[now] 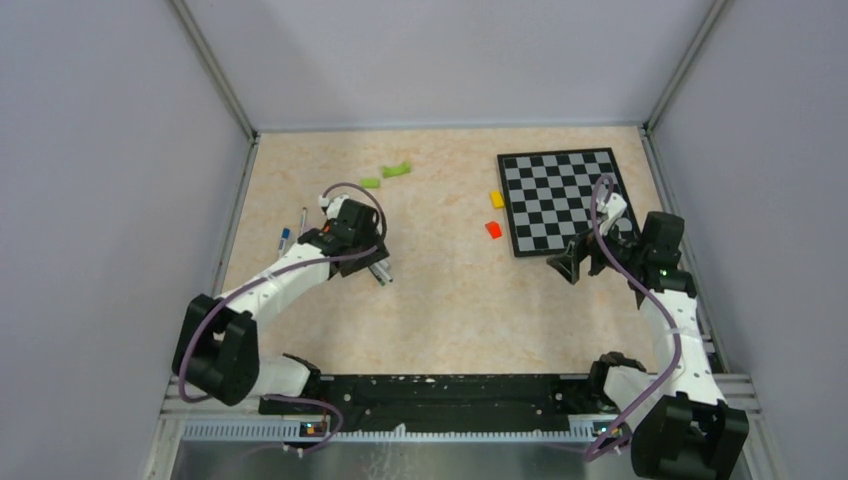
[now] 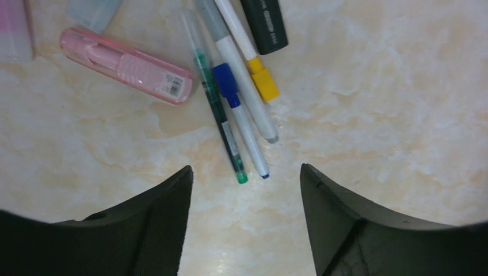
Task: Open the pen caps
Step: Pick up the pen from the center of the board.
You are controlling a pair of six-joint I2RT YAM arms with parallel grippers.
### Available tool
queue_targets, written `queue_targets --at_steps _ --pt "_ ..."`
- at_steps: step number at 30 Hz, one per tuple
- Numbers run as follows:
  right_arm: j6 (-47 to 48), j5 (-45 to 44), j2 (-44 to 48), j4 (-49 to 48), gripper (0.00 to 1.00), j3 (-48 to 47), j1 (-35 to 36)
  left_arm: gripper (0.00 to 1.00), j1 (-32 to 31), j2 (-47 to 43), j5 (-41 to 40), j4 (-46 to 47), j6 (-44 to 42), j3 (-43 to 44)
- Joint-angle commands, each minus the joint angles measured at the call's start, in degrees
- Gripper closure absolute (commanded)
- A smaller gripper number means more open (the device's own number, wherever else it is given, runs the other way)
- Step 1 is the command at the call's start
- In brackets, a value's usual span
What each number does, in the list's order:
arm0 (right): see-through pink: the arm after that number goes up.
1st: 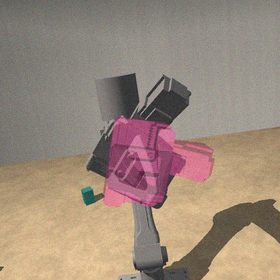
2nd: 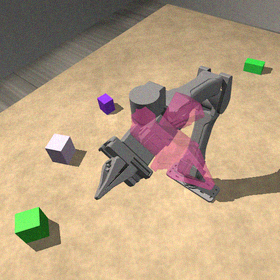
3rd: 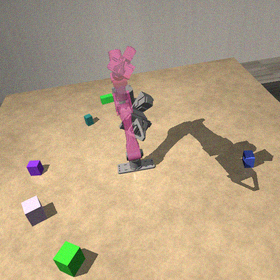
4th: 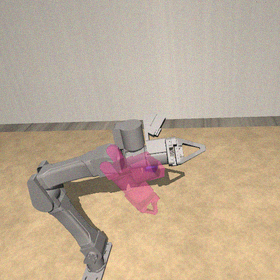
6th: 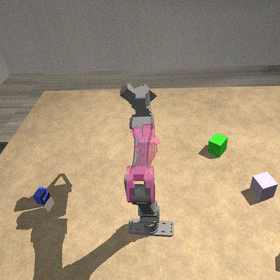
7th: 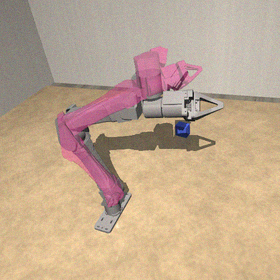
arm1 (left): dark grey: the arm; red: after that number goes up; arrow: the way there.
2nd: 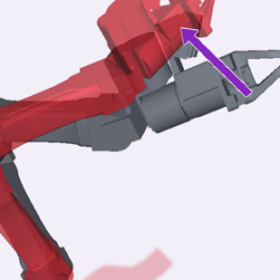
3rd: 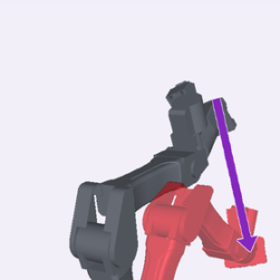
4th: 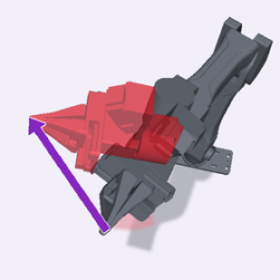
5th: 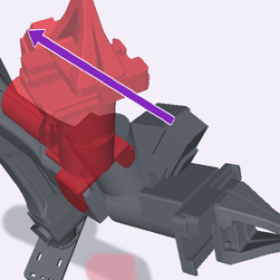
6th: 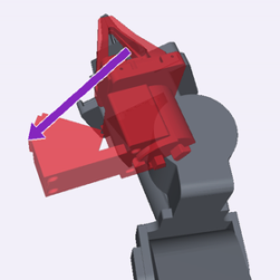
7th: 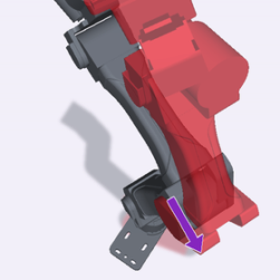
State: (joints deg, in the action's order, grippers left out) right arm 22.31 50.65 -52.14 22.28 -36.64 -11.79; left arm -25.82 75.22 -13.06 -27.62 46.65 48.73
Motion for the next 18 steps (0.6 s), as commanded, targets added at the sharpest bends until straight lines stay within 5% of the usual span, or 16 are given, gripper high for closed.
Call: queue_targets --at_steps 1,9,18 --pt "0.5 0.0 1.3 -1.8 0.01 -0.3 0.8 0.35 -0.3 4.6 -6.3 -5.2 1.3 3.3" --pt "1.0 -0.7 1.4 -1.6 0.01 -0.2 1.2 0.57 -0.2 9.7 -6.5 -1.9 1.1 4.3" --pt "1.4 -1.5 1.2 -1.6 0.01 -0.1 1.6 0.62 -0.3 15.3 -6.1 -0.3 -0.1 5.7"
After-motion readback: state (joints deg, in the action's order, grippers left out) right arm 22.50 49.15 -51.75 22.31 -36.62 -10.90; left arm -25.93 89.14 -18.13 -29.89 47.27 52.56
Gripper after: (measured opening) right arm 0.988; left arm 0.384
